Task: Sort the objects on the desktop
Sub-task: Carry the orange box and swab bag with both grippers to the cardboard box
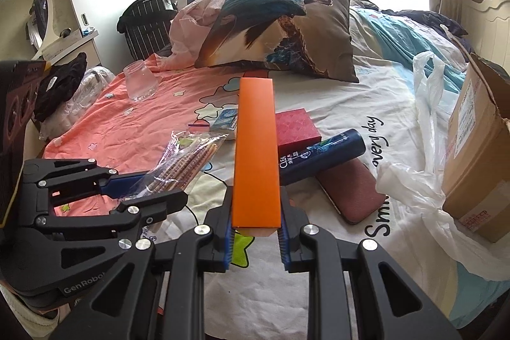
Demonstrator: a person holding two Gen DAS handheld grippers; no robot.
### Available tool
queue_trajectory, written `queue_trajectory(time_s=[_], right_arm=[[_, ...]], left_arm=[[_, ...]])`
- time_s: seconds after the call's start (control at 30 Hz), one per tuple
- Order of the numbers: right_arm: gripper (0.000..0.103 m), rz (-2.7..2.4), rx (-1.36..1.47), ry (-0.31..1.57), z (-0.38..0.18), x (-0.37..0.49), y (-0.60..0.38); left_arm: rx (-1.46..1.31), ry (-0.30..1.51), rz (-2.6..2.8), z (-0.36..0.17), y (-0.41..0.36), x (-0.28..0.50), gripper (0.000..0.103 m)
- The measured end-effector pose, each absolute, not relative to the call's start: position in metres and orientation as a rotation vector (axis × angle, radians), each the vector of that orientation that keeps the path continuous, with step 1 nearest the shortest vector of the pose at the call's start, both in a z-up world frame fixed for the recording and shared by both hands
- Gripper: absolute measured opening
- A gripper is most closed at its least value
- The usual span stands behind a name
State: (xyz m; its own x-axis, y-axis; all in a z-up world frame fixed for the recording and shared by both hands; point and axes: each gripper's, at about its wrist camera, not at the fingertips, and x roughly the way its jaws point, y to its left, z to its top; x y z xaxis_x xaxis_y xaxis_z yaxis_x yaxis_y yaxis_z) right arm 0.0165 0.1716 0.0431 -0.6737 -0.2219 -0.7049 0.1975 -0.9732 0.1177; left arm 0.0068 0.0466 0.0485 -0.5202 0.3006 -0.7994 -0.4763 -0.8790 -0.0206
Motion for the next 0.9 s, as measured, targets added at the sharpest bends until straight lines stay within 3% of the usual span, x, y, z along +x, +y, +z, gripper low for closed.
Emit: queue_trajectory(time_s=[0.9], right_arm=[[0.022, -2.889, 0.914, -0.057, 0.117, 0.065, 0.263]], left_arm=[[-1.007, 0.331, 2.334, 0.110, 0.145, 0.040, 0.024]])
